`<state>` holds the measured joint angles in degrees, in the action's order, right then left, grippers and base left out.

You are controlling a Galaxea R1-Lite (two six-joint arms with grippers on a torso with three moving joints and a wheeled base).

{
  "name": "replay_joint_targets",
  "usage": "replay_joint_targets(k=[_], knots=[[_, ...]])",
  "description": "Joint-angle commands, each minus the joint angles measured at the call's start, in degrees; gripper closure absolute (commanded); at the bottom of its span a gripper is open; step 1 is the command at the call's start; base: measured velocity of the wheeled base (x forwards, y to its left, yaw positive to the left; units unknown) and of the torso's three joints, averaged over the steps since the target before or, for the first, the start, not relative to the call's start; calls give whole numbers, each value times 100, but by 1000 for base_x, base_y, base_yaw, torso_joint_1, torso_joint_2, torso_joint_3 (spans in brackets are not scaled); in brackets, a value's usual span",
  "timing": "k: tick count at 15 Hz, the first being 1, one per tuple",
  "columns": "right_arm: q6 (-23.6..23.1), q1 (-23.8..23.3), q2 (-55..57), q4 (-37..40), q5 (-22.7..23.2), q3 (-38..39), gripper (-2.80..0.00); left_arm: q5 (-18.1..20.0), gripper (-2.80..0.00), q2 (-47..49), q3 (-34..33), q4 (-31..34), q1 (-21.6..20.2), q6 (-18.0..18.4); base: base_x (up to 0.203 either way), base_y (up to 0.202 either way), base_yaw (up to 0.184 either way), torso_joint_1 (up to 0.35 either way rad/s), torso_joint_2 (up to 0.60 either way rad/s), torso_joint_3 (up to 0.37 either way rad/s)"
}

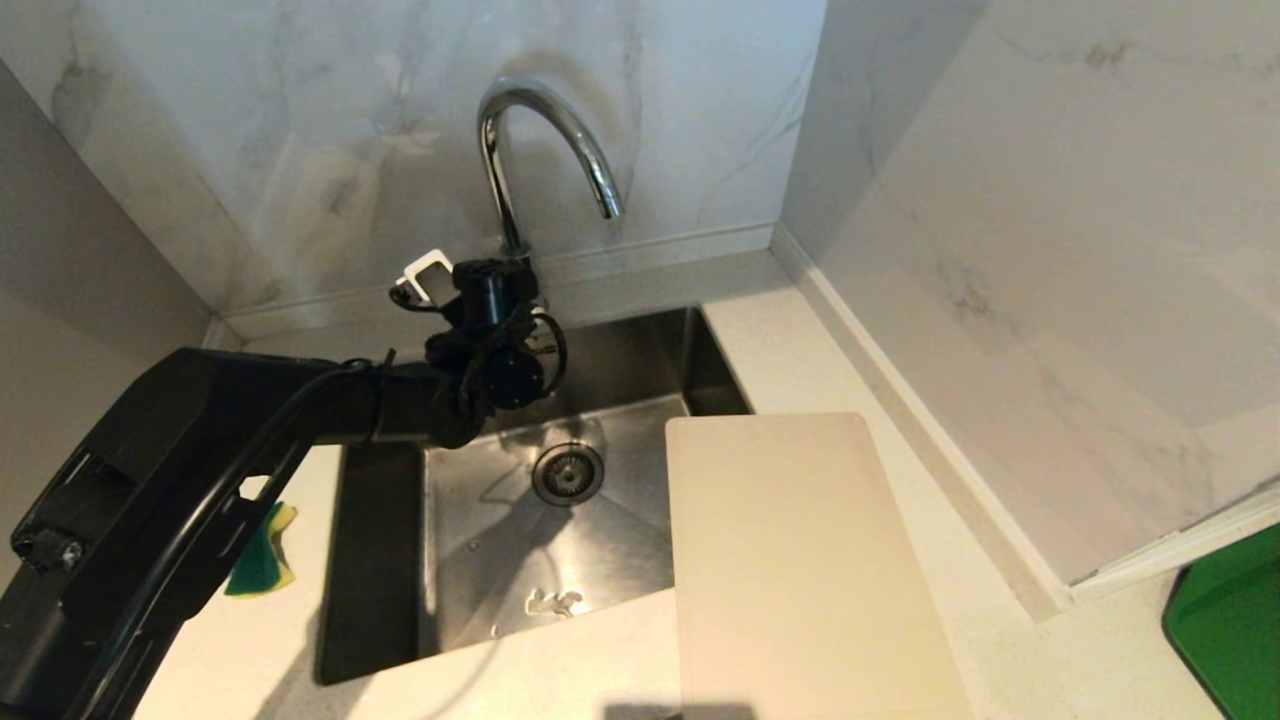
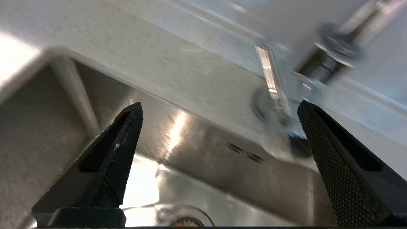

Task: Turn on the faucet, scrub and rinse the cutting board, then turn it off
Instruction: Turn on the tap

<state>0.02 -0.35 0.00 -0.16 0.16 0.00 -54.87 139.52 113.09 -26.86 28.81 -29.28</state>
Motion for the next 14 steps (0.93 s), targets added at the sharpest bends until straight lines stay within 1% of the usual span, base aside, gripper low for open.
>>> replay_joint_targets(k=[1, 3, 6, 11, 14], knots=[[-2, 0, 0, -2, 2, 0, 0, -24, -280, 49, 2, -122, -77, 66, 0, 0, 0, 0, 0, 0], [-2, 0, 0, -2, 2, 0, 0, -6, -280, 67, 2, -212, -145, 181, 0, 0, 0, 0, 0, 0], [-2, 0, 0, -2, 2, 0, 0, 3, -280, 139, 31, -314, -183, 247, 0, 0, 0, 0, 0, 0], [-2, 0, 0, -2, 2, 0, 0, 64, -280, 172, 37, -303, -183, 247, 0, 0, 0, 0, 0, 0], [-2, 0, 0, -2, 2, 0, 0, 125, -280, 72, 29, -180, -132, 242, 0, 0, 0, 0, 0, 0]])
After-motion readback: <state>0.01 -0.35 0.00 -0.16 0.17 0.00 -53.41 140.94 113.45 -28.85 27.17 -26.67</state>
